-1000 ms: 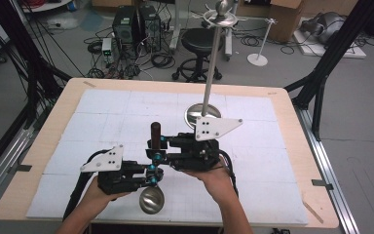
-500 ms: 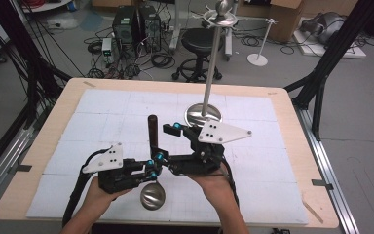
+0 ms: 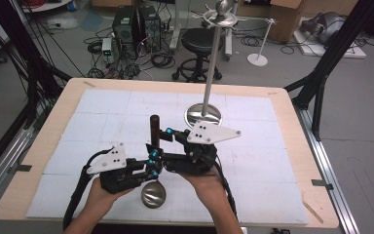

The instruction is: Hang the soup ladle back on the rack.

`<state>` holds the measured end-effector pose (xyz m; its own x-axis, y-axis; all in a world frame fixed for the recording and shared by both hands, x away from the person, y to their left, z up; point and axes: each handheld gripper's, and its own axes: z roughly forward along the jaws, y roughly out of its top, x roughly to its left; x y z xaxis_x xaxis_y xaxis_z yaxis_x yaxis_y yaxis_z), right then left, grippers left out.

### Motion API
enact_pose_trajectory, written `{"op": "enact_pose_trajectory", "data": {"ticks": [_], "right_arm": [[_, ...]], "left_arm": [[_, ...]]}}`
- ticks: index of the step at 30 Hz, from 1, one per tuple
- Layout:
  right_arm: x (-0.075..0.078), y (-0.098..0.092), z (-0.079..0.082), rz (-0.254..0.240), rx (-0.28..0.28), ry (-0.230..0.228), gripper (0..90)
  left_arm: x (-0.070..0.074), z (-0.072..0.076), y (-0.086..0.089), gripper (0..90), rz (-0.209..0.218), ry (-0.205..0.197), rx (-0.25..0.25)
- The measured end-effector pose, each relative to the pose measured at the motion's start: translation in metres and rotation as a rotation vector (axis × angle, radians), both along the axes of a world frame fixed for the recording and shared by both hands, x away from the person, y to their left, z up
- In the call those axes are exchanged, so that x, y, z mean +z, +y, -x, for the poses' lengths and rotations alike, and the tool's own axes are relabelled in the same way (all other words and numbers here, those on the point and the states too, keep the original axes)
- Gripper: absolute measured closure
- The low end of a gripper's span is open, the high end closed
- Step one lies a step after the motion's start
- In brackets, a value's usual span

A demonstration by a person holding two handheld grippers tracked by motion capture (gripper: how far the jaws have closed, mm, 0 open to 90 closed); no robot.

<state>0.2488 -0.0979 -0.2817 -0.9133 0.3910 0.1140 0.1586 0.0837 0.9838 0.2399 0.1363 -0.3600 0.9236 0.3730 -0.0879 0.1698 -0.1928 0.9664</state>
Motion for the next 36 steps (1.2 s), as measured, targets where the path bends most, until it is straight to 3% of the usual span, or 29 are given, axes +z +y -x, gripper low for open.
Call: {"op": "enact_pose_trajectory", "data": {"ticks": [2,4,7,9,12,16,18,21,27,36], "right_arm": [[-0.001,0.000,-0.002,-0.008,0.023,0.006,68.2],[-0.001,-0.001,-0.002,-0.012,0.033,0.004,72.0],[-0.001,-0.002,-0.003,-0.021,0.054,0.014,72.6],[-0.001,-0.004,-0.004,-0.034,0.066,0.029,72.9],[-0.001,-0.006,-0.006,-0.021,0.076,0.031,73.1],[0.002,-0.015,-0.013,-0.045,0.086,0.030,73.2],[0.005,-0.021,-0.019,-0.060,0.090,0.035,73.2],[0.013,-0.030,-0.029,-0.054,0.081,0.029,73.2],[0.033,-0.039,-0.051,-0.039,0.047,0.017,73.1],[0.062,-0.049,-0.088,-0.037,0.002,0.007,73.1]], "left_arm": [[0.000,0.000,0.000,83.9,0.001,0.004,-0.005],[0.000,0.000,0.000,83.8,0.007,0.008,-0.009],[0.000,-0.001,0.001,83.6,0.013,0.007,-0.018],[0.000,-0.002,0.002,81.8,0.054,0.025,-0.048],[0.004,-0.002,0.007,63.3,0.110,0.052,-0.040],[0.005,-0.002,0.020,48.6,0.109,0.033,-0.037],[0.003,-0.001,0.029,39.7,0.118,0.000,-0.014],[-0.002,-0.002,0.042,33.2,0.132,-0.020,0.016],[-0.009,-0.004,0.065,21.7,0.125,-0.016,0.124],[-0.018,-0.004,0.083,20.3,0.113,-0.027,0.175]]}}
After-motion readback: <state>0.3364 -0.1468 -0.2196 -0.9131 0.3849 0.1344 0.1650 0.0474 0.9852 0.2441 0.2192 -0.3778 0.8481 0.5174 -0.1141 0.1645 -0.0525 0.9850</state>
